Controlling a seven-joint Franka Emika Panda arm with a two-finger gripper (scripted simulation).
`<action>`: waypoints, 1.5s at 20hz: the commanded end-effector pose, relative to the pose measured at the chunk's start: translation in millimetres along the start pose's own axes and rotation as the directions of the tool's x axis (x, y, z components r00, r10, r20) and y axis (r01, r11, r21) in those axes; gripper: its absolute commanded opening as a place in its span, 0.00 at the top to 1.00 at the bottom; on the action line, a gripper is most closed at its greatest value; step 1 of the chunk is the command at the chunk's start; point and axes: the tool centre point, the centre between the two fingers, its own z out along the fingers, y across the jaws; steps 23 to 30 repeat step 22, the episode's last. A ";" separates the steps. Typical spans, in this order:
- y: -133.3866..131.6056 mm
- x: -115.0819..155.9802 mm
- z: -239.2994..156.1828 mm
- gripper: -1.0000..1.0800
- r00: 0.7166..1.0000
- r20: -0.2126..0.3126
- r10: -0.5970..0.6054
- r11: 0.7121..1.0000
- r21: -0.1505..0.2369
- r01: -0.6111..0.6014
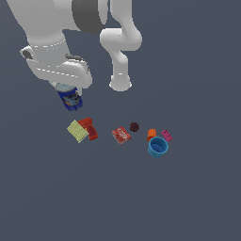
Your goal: Pick up a designated object from a clutter of objects.
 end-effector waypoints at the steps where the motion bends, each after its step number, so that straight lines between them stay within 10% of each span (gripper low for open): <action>1: 5.4 -12.3 -26.4 1.00 1.000 -0.004 0.000 1.000 0.000 0.000; 14: 24.0 -54.4 -116.7 1.00 1.000 -0.004 0.000 1.000 -0.001 0.000; 30: 26.9 -60.3 -132.2 1.00 1.000 -0.005 -0.001 1.000 -0.001 0.001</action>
